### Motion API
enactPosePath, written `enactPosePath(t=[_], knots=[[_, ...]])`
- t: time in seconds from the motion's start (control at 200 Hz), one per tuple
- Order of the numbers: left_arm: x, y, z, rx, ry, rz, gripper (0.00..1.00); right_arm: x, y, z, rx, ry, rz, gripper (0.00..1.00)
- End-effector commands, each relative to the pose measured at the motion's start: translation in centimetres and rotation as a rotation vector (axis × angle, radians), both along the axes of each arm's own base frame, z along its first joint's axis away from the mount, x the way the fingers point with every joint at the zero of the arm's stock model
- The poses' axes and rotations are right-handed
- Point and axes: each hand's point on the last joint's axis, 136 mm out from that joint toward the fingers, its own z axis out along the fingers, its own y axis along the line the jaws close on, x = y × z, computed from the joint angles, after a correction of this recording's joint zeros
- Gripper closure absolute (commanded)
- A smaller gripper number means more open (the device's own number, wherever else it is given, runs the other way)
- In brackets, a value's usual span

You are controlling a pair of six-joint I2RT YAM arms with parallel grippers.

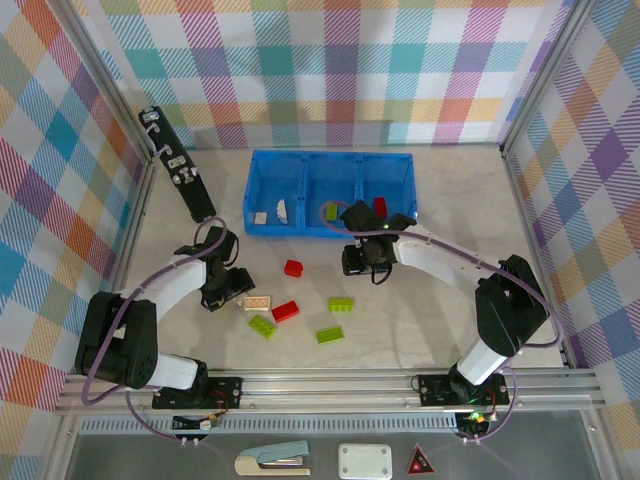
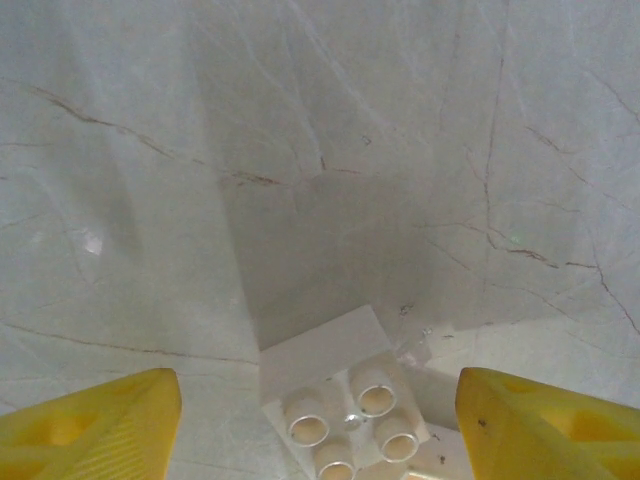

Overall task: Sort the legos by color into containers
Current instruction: Pick up the lego from the bottom-left of the table.

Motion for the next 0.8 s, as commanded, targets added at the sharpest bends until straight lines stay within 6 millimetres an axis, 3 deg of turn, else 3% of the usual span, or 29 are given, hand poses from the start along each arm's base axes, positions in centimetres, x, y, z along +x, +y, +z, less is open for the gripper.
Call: enactPosePath(t=[0.0, 0.61, 0.795], knots=[[-0.4, -0.4, -0.4, 0.004, 0.012, -0.012, 0.30, -0.4, -0.1, 0.6, -0.001, -0.015, 0.021, 0.52], [-0.7, -1.2, -1.4, 0.055, 0.031, -0.073, 0.51, -0.7, -0.5, 0.5, -0.006, -0.006, 0.009, 0.53], [-0.4, -1.5, -1.4, 0.064, 0.029, -0.087, 0.54, -0.9, -0.9, 0.7, -0.013, -0.012, 0.004, 0.53]])
